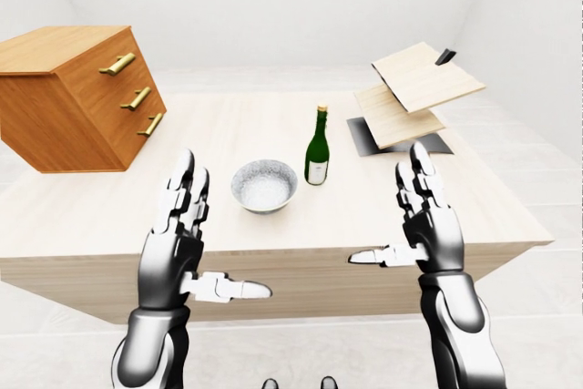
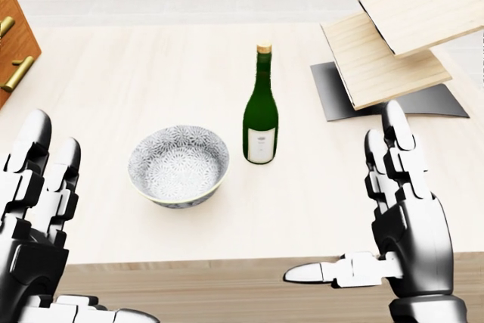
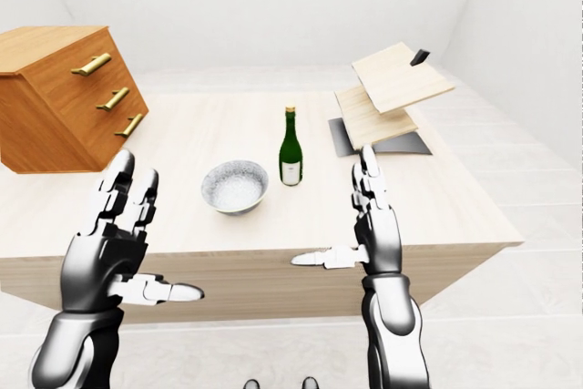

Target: Put the wine bottle on the wine rack.

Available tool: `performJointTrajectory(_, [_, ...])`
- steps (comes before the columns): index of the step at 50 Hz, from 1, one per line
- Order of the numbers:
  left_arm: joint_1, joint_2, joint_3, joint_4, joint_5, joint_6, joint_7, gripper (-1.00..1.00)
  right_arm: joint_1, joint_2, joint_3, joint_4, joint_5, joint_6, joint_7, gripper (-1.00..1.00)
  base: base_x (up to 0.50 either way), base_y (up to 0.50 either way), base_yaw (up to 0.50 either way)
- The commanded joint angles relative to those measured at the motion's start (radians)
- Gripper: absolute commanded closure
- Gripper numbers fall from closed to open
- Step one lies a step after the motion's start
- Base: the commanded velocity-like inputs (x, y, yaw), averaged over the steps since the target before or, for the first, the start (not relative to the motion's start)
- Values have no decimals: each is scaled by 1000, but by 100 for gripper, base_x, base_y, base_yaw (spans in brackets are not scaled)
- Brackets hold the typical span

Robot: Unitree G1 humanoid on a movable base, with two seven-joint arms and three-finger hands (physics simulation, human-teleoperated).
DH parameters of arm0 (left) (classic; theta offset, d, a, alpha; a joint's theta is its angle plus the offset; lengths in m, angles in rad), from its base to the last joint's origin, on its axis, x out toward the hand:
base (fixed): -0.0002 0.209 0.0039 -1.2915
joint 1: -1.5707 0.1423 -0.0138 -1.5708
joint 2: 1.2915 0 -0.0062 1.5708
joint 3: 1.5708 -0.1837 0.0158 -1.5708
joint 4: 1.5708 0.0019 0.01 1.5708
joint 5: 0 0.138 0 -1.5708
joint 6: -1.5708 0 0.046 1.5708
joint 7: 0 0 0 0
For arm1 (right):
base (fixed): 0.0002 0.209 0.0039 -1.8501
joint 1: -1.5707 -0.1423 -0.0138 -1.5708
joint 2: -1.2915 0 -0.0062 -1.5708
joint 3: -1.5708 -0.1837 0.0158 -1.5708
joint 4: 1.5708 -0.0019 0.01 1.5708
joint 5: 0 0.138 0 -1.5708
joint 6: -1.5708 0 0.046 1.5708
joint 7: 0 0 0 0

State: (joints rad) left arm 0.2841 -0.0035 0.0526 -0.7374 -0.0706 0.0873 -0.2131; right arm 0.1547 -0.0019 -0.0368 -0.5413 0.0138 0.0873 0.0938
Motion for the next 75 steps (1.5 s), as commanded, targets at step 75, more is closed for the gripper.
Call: performJointTrajectory(75, [33,-8,27,108,-5,0,-40,-100,-7,1,84,71,-8,0,-24,-100,12,-19,17])
